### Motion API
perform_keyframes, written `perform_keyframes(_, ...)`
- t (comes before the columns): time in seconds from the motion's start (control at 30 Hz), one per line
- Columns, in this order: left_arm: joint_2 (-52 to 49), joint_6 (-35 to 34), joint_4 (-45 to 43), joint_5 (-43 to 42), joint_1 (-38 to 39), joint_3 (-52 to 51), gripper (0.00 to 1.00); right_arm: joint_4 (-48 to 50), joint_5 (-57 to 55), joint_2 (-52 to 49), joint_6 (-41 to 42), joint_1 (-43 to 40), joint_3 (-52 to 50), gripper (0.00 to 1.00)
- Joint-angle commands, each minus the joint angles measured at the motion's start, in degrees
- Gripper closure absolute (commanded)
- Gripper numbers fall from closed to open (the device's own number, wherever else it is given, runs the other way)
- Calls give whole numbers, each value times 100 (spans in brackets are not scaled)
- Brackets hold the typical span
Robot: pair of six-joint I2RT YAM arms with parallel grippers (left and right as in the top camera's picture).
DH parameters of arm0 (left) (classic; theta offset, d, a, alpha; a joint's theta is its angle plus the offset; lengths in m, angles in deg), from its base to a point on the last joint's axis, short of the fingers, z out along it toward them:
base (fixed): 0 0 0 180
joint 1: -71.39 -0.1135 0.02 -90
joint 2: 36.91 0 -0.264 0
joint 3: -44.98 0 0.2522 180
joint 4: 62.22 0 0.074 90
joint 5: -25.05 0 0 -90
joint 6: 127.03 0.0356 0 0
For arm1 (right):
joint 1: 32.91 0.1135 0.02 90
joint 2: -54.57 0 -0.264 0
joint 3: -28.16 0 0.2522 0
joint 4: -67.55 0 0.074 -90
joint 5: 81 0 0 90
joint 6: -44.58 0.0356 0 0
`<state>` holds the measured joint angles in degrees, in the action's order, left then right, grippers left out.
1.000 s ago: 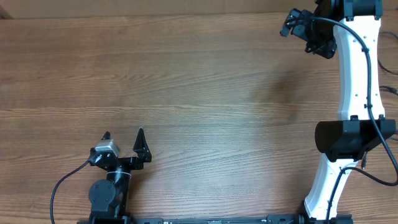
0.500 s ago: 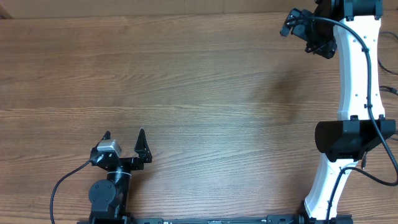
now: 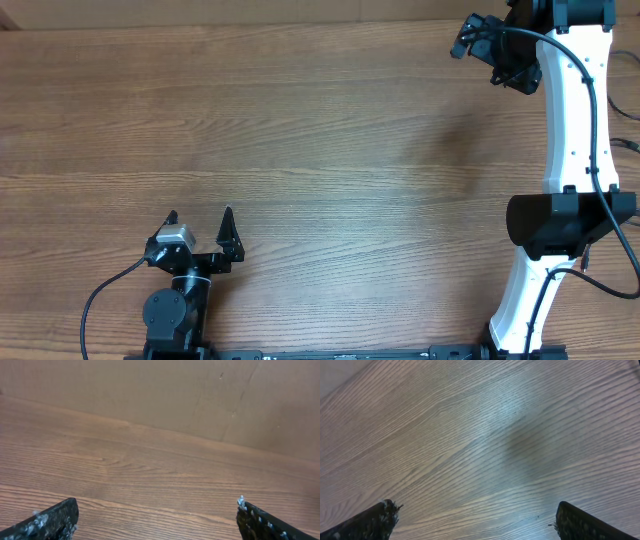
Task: Untangle cables
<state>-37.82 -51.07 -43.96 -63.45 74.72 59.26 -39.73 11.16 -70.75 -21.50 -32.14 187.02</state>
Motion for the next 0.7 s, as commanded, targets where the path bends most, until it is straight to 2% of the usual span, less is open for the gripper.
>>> perform_keyframes(0.0, 66, 138, -2, -90, -42, -24, 0, -13, 13, 157, -2, -9, 44, 0)
perform_keyframes(0.07, 66, 140, -2, -92, -42, -24, 0, 175, 17, 162, 0, -9, -76, 0)
perform_keyframes(0.2, 66, 138, -4, -92, -42, -24, 0, 1130, 122, 481, 0, -9, -1067, 0)
perform_keyframes(0.33, 66, 140, -2, -92, -42, -24, 0, 3036, 107, 1495, -7, -9, -3536, 0)
perform_keyframes(0.43, 66, 138, -2, -92, -42, -24, 0, 4242, 96, 2181, -44, -9, -4968, 0)
perform_keyframes(0.67, 66, 138, -2, -92, -42, -24, 0, 6585, 146, 3644, -129, 50, -7436, 0)
